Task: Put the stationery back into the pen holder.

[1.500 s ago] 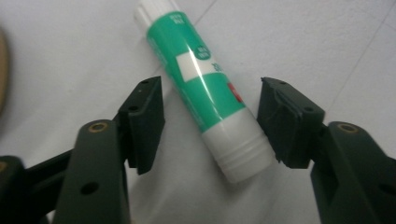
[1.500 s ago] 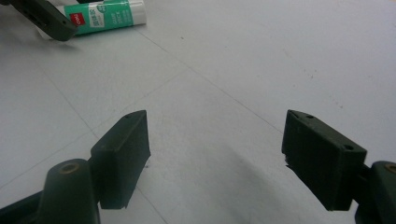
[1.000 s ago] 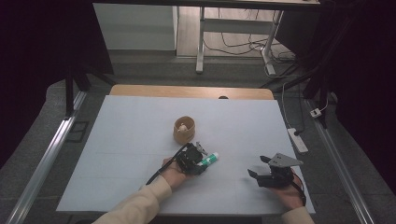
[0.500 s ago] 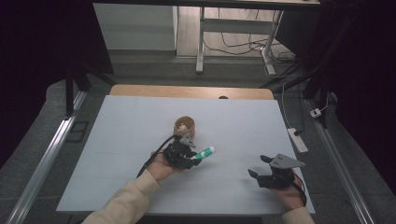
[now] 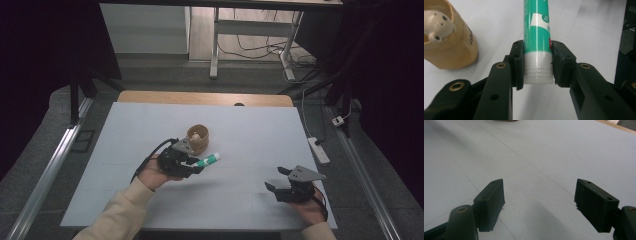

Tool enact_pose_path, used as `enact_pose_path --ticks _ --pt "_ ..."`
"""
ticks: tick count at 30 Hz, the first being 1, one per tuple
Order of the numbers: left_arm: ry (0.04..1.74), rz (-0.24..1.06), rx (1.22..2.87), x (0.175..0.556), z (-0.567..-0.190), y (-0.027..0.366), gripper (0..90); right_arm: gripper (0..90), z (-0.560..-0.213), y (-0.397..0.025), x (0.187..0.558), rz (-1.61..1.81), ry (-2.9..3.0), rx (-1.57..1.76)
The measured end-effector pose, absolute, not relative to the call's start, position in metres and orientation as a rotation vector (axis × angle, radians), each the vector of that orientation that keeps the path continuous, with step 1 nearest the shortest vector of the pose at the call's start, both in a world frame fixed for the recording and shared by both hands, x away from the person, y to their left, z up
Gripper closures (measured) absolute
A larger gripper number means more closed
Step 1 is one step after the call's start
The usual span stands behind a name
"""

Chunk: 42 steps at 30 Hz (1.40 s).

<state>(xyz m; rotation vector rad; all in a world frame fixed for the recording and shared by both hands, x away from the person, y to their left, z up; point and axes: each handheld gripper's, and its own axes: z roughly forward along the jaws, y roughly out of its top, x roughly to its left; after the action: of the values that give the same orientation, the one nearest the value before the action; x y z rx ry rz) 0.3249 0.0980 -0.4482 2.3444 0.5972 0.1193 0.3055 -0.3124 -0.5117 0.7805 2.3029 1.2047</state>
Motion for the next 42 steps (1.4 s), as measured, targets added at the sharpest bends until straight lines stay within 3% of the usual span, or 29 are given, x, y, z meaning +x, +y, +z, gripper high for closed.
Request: enact_pose_path --ticks 18,42 --pt "0.537 0.005 2.379 0.334 -0.459 0.091 64.6 22.8 -0.501 -0.277 0.303 1.233 2.369 0.677" --pt "0.491 -0.01 2.487 0.337 -0.471 0.065 64.6 28.5 -0.478 -0.199 0.317 1.204 2.509 0.404"
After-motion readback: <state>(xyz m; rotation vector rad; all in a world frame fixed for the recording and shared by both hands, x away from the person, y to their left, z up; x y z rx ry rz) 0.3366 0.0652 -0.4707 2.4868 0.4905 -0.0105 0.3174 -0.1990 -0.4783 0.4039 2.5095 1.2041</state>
